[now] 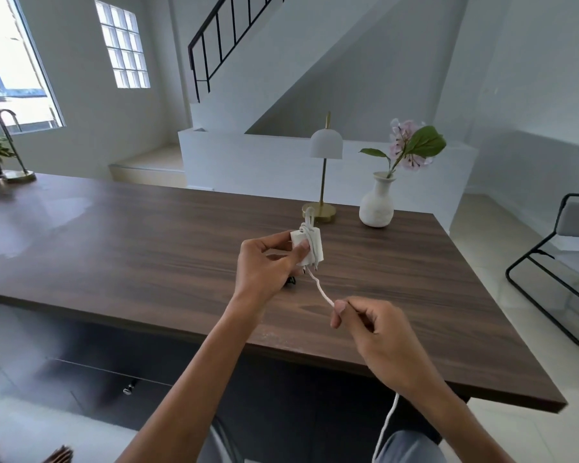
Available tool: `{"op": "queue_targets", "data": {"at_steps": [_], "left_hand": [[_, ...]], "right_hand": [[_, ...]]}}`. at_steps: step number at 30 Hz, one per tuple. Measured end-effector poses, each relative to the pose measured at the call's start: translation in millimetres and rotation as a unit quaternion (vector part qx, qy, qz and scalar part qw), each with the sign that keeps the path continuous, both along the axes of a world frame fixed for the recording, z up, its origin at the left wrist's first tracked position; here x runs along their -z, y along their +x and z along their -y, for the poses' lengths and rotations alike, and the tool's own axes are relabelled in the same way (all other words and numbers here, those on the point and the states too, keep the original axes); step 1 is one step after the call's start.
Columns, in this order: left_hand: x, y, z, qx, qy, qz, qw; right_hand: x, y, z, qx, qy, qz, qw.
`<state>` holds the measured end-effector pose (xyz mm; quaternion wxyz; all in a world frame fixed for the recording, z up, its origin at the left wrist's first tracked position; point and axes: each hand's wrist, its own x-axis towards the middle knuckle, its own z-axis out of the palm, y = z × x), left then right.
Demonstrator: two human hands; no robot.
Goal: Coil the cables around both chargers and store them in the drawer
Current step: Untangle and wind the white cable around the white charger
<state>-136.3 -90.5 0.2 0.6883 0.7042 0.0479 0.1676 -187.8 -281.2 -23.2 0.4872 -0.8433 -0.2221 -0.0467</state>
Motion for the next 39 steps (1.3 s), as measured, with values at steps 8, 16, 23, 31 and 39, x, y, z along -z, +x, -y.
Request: {"op": "queue_targets", "data": {"at_steps": [8,16,23,31,39], "left_hand": [[6.0,-7.9,8.6,0.009,0.239,0.056,0.969],[-6.5,-18.8,19.3,0.134,0.195,0.043,0.971],[-24.1,-27.8,13.0,0.216,0.075,0.065,0.971],[-20.4,-16.8,4.6,0.151,-0.033,0.06,0.986],[-15.0,-10.1,5.7,0.051,-0.075,0.048,0.995]], "right_hand": [[-103.3,41.3,19.2,0.07,-0.103,0.103,0.987],[-139.5,110.3,19.4,0.027,-0.161,0.131,0.978],[-82.6,131.5,21.2,-0.031,-0.005,-0.052,0.998],[-12.2,85.5,2.7,-0.066,0.106,-0.182,0.975],[-5.5,45.5,0.4,-0.028,0.004,-0.043,0.999]]}}
